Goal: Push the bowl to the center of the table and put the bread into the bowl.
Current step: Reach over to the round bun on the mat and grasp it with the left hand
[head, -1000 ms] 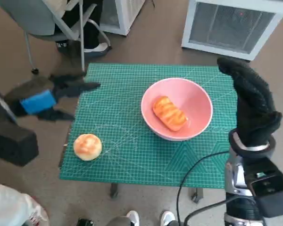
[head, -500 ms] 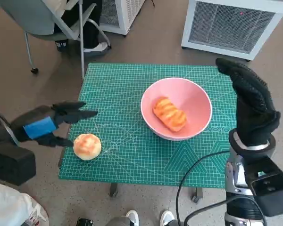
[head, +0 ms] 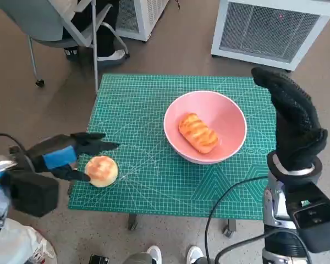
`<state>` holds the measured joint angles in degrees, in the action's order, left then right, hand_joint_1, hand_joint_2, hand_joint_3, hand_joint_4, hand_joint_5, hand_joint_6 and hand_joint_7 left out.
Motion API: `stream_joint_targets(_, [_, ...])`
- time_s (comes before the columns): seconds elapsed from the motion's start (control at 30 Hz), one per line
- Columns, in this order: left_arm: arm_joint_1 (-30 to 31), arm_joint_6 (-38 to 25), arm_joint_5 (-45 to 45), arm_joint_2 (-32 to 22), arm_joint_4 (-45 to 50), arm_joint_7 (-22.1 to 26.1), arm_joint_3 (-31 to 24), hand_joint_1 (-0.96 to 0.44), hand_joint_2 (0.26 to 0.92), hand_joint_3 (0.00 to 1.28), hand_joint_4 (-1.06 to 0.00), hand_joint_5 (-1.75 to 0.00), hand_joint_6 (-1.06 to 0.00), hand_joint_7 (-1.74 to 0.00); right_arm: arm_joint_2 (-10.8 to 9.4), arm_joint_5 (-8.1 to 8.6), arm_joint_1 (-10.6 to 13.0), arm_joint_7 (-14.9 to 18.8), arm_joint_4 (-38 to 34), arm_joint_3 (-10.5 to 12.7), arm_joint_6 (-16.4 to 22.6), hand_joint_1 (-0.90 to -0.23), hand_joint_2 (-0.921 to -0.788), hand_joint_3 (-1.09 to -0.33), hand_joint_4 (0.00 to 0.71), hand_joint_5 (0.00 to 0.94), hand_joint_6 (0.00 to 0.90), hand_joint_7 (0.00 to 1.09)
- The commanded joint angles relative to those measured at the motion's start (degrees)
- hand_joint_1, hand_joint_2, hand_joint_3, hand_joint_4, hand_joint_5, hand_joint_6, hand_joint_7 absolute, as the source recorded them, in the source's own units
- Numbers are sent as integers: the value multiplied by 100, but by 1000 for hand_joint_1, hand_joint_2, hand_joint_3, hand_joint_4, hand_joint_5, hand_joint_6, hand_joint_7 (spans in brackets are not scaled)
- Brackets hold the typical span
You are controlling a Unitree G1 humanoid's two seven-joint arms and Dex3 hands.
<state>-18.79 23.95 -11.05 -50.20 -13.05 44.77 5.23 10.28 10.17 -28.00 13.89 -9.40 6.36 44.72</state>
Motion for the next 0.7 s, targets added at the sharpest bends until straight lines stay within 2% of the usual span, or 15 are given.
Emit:
stream_joint_targets(0.03, [-76,-166,-213,153,-164,-22,229,-89,883,5,-289,-4,-370,0,33,33,153,47,13,10,-73,-469,-921,-597,426,2,84,623])
stream_joint_targets(0.17, [-155,-194,-447,264,-342,-134,384,-61,883,5,-310,-11,-381,-5,36,24,163,44,26,13,-76,-470,-921,-597,426,2,83,624])
stream_joint_targets(0.37, [-202,-238,-911,393,-540,-419,606,-32,909,16,-406,-28,-452,-30,38,28,173,41,46,18,-81,-471,-921,-596,427,2,85,626])
stream_joint_targets(0.53, [-228,-365,-1218,427,-577,-545,766,15,919,103,-553,-62,-585,-81,32,27,174,36,57,17,-82,-470,-921,-596,427,2,87,627])
stream_joint_targets(0.63, [-254,-401,-1361,400,-565,-598,818,42,920,159,-740,-106,-717,-137,26,33,171,38,43,18,-68,-467,-921,-597,427,2,89,628])
stream_joint_targets(0.67, [-261,-402,-1378,388,-559,-608,824,34,921,158,-720,-327,-670,-369,24,33,170,37,42,17,-66,-466,-921,-597,427,2,89,628])
stream_joint_targets(0.7, [-270,-402,-1379,364,-530,-608,815,22,921,184,-661,-682,-571,-735,22,34,171,37,42,17,-65,-466,-921,-597,427,2,89,628])
